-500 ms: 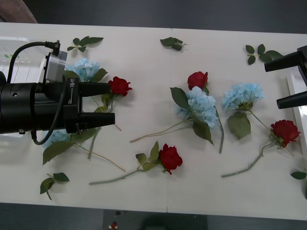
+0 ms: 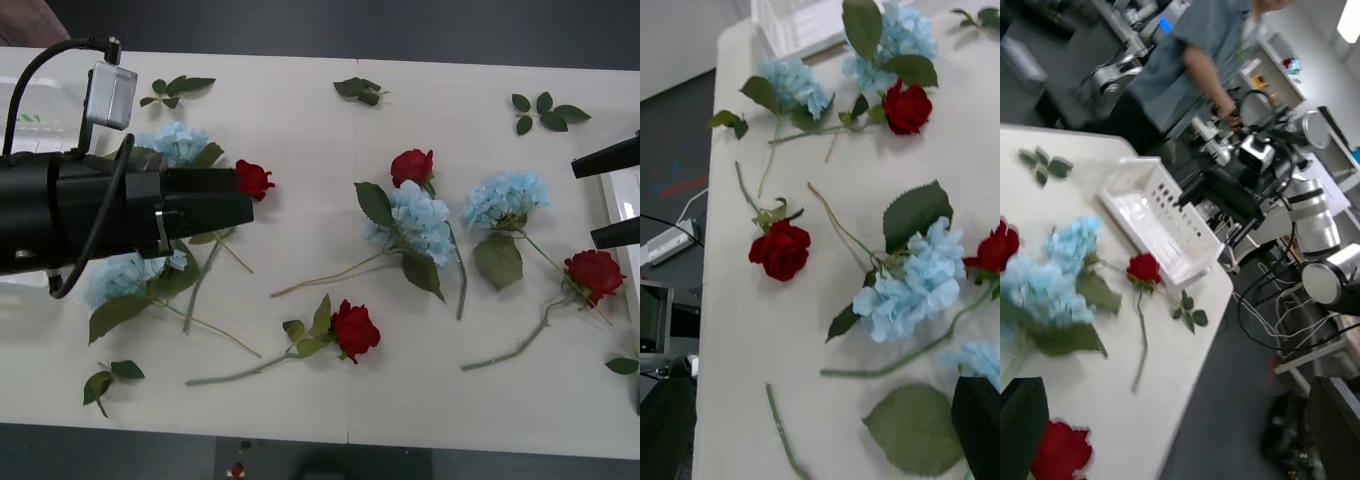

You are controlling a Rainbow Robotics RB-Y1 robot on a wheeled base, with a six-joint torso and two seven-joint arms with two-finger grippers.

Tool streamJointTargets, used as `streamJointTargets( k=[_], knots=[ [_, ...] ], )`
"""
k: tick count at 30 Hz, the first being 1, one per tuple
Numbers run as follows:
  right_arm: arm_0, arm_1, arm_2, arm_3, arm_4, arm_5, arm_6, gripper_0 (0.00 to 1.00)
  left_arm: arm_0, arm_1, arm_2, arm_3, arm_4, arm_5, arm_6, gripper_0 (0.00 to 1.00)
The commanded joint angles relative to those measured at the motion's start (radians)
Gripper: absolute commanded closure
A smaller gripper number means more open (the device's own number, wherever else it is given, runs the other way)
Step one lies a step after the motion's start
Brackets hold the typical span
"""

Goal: Put the red flowers into the right box and the blue flowers into the left box

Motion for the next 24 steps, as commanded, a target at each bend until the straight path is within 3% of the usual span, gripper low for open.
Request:
streamJointTargets(
  k=[1, 13, 24],
  knots=[
    [0.012, -0.032, 0.020, -0.012, 0.048, 0.001, -0.175, 0.00, 0.003, 0.055, 0.108, -0.095, -0.158, 0.091, 0.343, 0.00],
    [0.112, -0.033, 0.066, -0.091, 0.268, 0.001, -0.587, 0.00, 0.002, 0.042, 0.188, -0.131, -0.542, 0.476, 1.056, 0.00],
    [0.273, -0.030, 0.118, -0.251, 0.429, -0.107, -1.061, 0.00, -0.001, -0.001, 0.157, -0.130, -0.718, 0.668, 1.452, 0.00]
  ],
)
